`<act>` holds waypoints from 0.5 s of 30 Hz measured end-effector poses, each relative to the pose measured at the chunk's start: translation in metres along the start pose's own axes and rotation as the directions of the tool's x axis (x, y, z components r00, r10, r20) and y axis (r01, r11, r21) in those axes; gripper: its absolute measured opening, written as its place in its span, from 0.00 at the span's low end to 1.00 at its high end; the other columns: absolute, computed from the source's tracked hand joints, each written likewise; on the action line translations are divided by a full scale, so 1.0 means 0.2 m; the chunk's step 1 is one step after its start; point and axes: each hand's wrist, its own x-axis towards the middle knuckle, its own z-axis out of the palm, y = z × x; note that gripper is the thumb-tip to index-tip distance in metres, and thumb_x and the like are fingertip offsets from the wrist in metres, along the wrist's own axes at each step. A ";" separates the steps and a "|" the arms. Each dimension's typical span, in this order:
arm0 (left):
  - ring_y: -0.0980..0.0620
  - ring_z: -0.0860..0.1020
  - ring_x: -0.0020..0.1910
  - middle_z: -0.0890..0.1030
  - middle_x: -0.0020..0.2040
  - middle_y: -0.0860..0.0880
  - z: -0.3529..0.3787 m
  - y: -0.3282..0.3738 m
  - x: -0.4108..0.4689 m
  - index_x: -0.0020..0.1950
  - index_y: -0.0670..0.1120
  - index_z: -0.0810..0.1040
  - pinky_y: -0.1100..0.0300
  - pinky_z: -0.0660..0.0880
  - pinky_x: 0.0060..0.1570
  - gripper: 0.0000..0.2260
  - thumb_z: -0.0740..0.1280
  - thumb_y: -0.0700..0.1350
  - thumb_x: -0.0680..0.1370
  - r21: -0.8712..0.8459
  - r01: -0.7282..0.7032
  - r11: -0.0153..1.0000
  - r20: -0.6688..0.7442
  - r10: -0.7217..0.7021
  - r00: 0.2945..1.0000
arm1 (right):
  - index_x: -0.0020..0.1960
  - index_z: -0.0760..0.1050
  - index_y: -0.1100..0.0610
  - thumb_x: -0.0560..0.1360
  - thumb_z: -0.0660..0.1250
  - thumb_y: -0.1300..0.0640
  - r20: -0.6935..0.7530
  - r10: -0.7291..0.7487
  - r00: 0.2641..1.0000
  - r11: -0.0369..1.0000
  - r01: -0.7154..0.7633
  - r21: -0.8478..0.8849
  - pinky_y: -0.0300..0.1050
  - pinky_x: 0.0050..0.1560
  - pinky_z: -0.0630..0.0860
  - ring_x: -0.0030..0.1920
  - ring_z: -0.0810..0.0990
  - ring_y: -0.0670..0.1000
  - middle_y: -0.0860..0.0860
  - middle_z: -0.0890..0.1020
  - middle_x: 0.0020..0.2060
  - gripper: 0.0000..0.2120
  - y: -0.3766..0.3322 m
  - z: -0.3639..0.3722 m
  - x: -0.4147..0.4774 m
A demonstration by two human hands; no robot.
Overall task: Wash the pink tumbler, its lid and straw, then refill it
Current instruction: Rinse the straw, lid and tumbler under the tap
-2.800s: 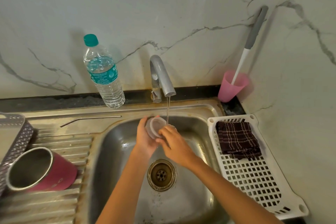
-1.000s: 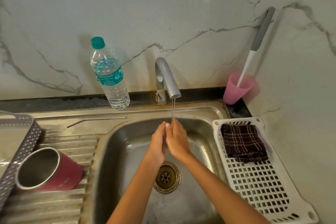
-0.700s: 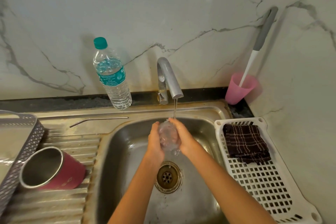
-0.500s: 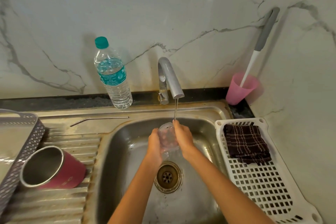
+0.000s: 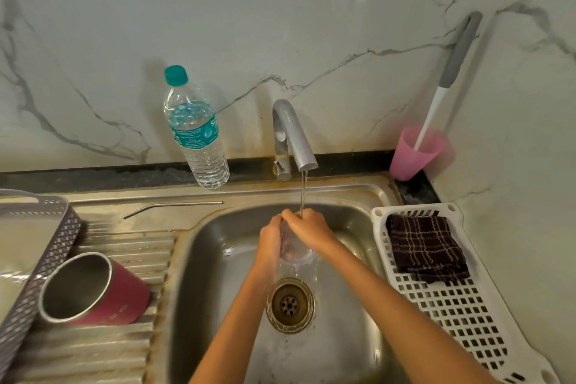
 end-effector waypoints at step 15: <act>0.47 0.80 0.43 0.82 0.44 0.44 -0.02 0.02 0.03 0.48 0.44 0.80 0.52 0.77 0.46 0.20 0.55 0.56 0.83 0.162 -0.110 0.981 -0.090 0.125 0.988 | 0.48 0.76 0.57 0.78 0.59 0.49 0.082 0.187 0.979 0.946 -0.202 0.253 0.50 0.52 0.76 0.46 0.80 0.55 0.55 0.80 0.43 0.13 -0.02 0.03 0.01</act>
